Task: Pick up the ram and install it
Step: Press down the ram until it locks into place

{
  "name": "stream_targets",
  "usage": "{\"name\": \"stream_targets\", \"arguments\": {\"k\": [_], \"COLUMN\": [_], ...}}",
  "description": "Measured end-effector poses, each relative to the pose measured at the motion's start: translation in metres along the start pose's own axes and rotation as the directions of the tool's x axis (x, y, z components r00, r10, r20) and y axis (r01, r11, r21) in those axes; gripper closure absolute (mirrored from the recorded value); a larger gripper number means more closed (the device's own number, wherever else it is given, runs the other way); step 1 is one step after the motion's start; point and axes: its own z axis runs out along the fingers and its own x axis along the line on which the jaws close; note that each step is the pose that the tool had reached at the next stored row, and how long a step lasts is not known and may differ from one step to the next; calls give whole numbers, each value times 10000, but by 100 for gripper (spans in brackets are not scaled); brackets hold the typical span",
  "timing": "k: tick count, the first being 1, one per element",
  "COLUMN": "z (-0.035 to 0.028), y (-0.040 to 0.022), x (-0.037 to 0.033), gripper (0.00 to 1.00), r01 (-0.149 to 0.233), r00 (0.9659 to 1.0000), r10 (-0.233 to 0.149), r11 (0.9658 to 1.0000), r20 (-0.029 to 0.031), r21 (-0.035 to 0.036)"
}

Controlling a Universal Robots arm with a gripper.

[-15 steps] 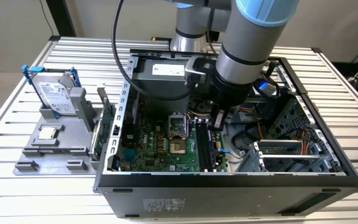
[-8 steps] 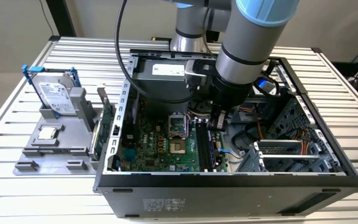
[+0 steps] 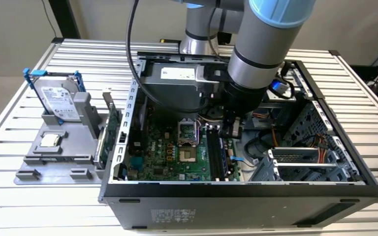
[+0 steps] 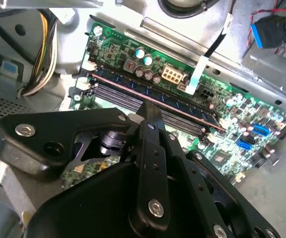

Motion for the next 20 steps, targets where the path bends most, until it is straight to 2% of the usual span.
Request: {"name": "stream_targets", "arguments": {"k": [4, 9, 14, 20], "z": [1, 1, 0, -4], "y": [0, 0, -1, -19], "x": [0, 0, 14, 146], "gripper": [100, 100, 100, 100], "r01": [449, 1052, 1090, 1090], "r00": [9990, 9945, 9940, 9940], "r10": [-449, -1051, -1090, -1090], "r11": [9990, 9945, 9940, 9940], "r20": [-9, -26, -29, -27], "r21": [22, 25, 25, 23]}}
